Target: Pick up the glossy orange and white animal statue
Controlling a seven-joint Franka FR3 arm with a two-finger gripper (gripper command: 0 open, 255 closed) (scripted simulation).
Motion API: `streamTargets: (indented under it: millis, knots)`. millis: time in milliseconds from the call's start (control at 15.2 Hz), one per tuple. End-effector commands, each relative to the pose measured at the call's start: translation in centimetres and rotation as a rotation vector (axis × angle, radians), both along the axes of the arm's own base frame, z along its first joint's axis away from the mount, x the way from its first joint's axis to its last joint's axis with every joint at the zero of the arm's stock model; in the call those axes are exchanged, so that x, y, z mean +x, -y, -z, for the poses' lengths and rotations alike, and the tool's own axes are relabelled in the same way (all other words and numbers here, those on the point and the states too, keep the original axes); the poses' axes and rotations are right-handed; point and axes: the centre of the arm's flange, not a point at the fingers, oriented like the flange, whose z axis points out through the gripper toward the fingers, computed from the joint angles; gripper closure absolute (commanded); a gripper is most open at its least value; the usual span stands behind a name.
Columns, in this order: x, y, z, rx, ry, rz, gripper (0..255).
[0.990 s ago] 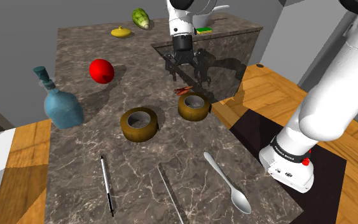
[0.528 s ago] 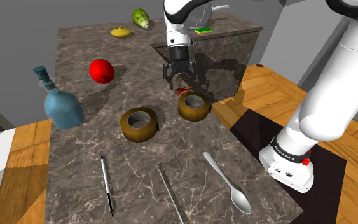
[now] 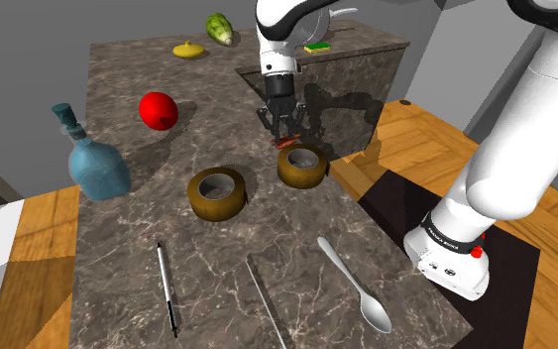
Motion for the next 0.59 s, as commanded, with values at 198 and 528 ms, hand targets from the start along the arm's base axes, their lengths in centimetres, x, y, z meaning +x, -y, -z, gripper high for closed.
streamTargets:
  millis: [198, 528]
  knots:
    - [0.0, 0.0, 0.1, 0.000, -0.001, 0.000, 255]
    - [0.0, 0.0, -2.6, 0.000, -0.001, 0.000, 255]
